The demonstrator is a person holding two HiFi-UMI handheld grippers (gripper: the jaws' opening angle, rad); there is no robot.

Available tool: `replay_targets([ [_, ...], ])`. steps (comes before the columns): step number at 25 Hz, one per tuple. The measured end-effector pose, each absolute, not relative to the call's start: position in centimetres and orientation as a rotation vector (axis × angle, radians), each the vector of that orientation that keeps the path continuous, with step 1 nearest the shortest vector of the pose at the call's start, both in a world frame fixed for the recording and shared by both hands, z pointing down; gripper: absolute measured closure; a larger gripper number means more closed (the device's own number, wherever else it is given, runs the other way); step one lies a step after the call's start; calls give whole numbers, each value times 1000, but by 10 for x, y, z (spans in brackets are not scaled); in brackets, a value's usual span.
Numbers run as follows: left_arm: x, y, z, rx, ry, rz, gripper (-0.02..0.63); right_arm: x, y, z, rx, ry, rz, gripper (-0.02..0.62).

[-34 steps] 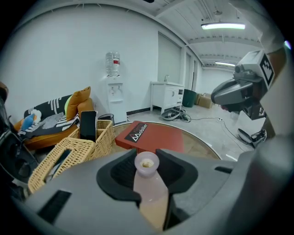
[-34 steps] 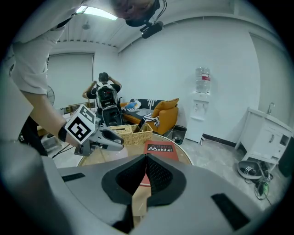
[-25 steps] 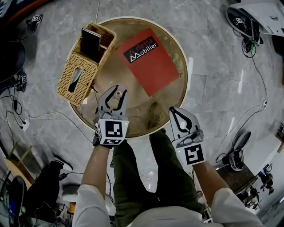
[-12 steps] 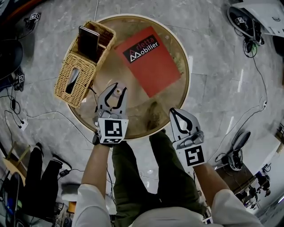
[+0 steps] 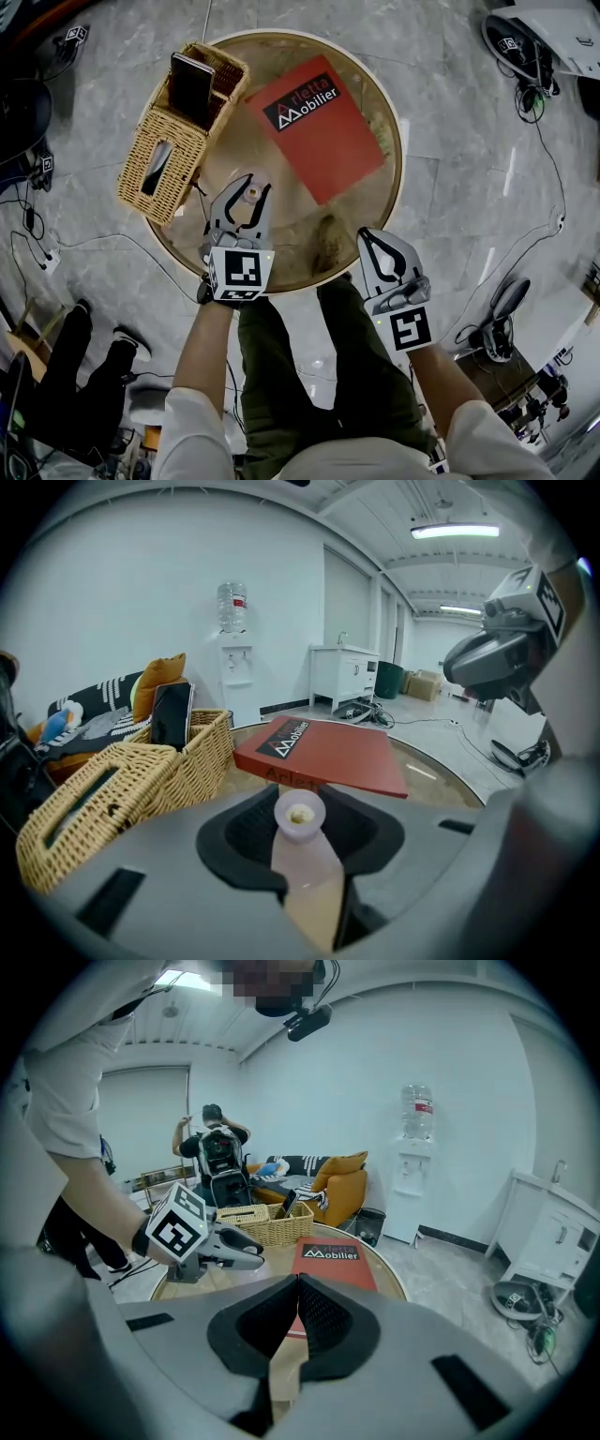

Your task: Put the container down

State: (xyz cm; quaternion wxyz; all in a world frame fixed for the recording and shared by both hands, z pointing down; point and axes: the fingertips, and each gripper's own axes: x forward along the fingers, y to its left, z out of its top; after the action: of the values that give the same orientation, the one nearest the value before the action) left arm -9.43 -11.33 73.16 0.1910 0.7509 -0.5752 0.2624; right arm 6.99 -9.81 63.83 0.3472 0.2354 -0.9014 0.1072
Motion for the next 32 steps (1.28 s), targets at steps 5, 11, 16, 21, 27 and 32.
replay_targets([
  [5, -94, -112, 729, 2106, -1596, 742, 444, 70, -97, 630, 618, -2349, 268, 572],
  [11, -94, -100, 704, 2122, -1586, 735, 434, 66, -94, 611, 640, -2369, 258, 572],
  [16, -100, -88, 663, 2131, -1622, 711, 455, 63, -90, 587, 672, -2388, 256, 572],
  [21, -105, -68, 625, 2122, -1622, 714, 485, 60, -84, 556, 707, -2411, 239, 572],
  [27, -106, -53, 575, 2160, -1650, 698, 507, 60, -71, 518, 741, -2432, 215, 572],
  [32, -112, -42, 540, 2174, -1669, 690, 528, 60, -62, 493, 766, -2440, 202, 572],
])
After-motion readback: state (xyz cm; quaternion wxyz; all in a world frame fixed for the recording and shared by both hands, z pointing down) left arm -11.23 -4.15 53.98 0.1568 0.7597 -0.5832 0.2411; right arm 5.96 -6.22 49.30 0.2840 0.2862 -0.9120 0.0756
